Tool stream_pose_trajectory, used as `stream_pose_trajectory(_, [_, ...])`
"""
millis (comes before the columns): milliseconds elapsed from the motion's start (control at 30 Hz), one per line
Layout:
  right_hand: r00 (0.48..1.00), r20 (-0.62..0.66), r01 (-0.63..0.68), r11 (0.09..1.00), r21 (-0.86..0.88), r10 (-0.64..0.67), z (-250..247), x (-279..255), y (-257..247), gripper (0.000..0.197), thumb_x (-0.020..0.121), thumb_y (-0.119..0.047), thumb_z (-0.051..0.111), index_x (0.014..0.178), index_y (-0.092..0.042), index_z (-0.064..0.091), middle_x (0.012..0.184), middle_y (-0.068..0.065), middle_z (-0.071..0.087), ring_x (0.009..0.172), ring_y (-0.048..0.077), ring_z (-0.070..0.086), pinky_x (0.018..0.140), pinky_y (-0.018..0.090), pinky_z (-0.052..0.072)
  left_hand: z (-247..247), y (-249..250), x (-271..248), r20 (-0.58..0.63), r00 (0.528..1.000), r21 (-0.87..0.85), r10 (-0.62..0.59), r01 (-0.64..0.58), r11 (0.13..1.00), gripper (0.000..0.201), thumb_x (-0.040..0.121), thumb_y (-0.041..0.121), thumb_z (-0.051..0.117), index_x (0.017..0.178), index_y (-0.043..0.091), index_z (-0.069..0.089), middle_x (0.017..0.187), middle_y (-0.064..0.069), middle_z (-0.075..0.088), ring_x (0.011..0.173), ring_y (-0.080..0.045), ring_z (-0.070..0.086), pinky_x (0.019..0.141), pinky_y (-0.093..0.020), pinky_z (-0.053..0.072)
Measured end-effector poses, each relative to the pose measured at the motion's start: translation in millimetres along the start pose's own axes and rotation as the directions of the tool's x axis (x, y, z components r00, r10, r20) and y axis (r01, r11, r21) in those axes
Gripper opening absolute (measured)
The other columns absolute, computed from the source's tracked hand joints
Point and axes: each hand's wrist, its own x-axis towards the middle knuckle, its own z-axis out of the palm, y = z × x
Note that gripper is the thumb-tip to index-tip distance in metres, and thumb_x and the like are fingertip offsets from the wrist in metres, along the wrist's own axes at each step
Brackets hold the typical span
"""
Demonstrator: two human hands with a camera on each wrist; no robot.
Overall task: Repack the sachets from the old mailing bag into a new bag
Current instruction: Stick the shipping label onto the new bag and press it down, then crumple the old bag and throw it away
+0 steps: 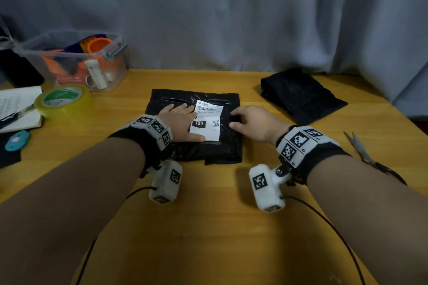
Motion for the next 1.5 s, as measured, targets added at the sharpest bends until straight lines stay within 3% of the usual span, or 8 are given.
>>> stream_pose_trajectory(233, [0.999, -0.051, 0.018, 1.0, 0.007, -0.017, -34.1, -41.7, 29.7, 0.042, 0.092, -0.023, 0.057, 0.133, -0.018, 0.051, 0.141, 0.004, 0.048, 0.132, 0.019, 0.042, 0.108, 0.029, 0.032, -30.5, 25.1, -21.7, -0.164, 0.978, -0.388, -0.126, 0.054, 0.92, 0.034, 0.089, 0.028, 0.05, 0.116, 0.011, 0.061, 0.128, -0.009, 0.057, 0.118, -0.027, 0.053, 0.098, -0.04, 0.044])
stream_pose_trajectory(500, [0.871, 0.422, -0.167, 0.96, -0.223, 0.25, -43.7, -135.7, 100.7, 0.085, 0.084, -0.032, 0.068, 0.15, -0.031, 0.015, 0.159, -0.01, 0.006, 0.145, 0.016, 0.017, 0.115, 0.033, 0.017, -29.1, 103.0, -72.0, -0.382, 0.922, -0.561, 0.057, -0.281, 0.778, 0.031, 0.095, 0.025, 0.051, 0.123, 0.015, 0.061, 0.136, -0.001, 0.051, 0.124, -0.014, 0.048, 0.093, -0.017, 0.031])
stream_pose_trajectory(767, [0.987, 0.058, -0.13, 0.961, -0.243, 0.148, -32.8, -153.1, 93.3, 0.025, 0.09, -0.022, 0.059, 0.113, -0.016, 0.067, 0.116, 0.0, 0.062, 0.112, 0.019, 0.054, 0.101, 0.032, 0.031, -21.0, 156.7, -63.2, -0.402, 0.906, -0.603, 0.13, -0.369, 0.707, 0.036, 0.093, 0.03, 0.055, 0.127, 0.02, 0.056, 0.14, -0.001, 0.046, 0.129, -0.016, 0.044, 0.102, -0.019, 0.03])
stream_pose_trajectory(967, [0.948, -0.318, 0.098, 0.931, 0.352, 0.02, -40.2, -122.7, 73.2, 0.01, 0.082, -0.013, 0.071, 0.085, -0.003, 0.071, 0.077, -0.006, 0.055, 0.065, -0.002, 0.05, 0.063, 0.01, 0.035, -39.2, 179.3, -43.2, -0.432, 0.879, -0.689, 0.201, -0.466, 0.555, 0.089, 0.076, 0.045, 0.072, 0.147, 0.022, 0.024, 0.151, 0.0, 0.031, 0.138, -0.014, 0.029, 0.113, -0.028, 0.028])
stream_pose_trajectory(1133, [0.926, -0.355, 0.176, 0.683, 0.709, 0.13, -51.4, -92.3, 72.8, 0.004, 0.082, -0.003, 0.068, 0.085, 0.001, 0.07, 0.068, 0.005, 0.063, 0.055, 0.001, 0.056, 0.055, 0.014, 0.047, -58.0, 179.3, -17.5, -0.463, 0.876, -0.789, 0.134, -0.476, 0.389, 0.03, 0.09, 0.021, 0.062, 0.117, 0.009, 0.054, 0.101, 0.0, 0.064, 0.089, -0.012, 0.062, 0.078, -0.015, 0.049])
stream_pose_trajectory(1233, [0.929, -0.326, 0.144, 0.645, 0.751, 0.173, -53.4, -73.9, 91.7, 0.009, 0.082, -0.003, 0.068, 0.09, 0.002, 0.071, 0.078, 0.017, 0.066, 0.062, 0.012, 0.06, 0.06, 0.021, 0.054, -64.4, 172.6, -1.9, -0.382, 0.922, -0.887, 0.066, -0.386, 0.256, 0.015, 0.098, 0.016, 0.048, 0.106, 0.008, 0.057, 0.078, -0.005, 0.065, 0.058, -0.015, 0.062, 0.055, -0.028, 0.054])
stream_pose_trajectory(1367, [0.944, -0.305, 0.072, 0.828, 0.555, 0.123, -48.0, -36.9, 115.7, 0.029, 0.085, -0.012, 0.066, 0.114, -0.013, 0.065, 0.11, 0.012, 0.065, 0.1, 0.02, 0.062, 0.089, 0.036, 0.05, -72.2, 163.7, 27.4, -0.324, 0.944, -0.88, -0.061, -0.277, 0.385, 0.017, 0.101, 0.02, 0.036, 0.108, 0.018, 0.052, 0.068, -0.001, 0.05, 0.053, -0.014, 0.045, 0.05, -0.028, 0.04])
stream_pose_trajectory(1500, [0.927, -0.002, -0.374, 0.926, 0.043, 0.374, -44.2, -0.5, 134.5, 0.102, 0.072, -0.065, 0.063, 0.149, -0.039, 0.001, 0.16, 0.004, -0.004, 0.145, 0.038, 0.005, 0.114, 0.059, 0.013, -70.1, 148.3, 46.9, -0.303, 0.94, -0.902, -0.156, -0.23, 0.366, 0.021, 0.102, 0.02, 0.028, 0.114, 0.026, 0.045, 0.072, -0.004, 0.05, 0.053, -0.015, 0.041, 0.052, -0.03, 0.036])
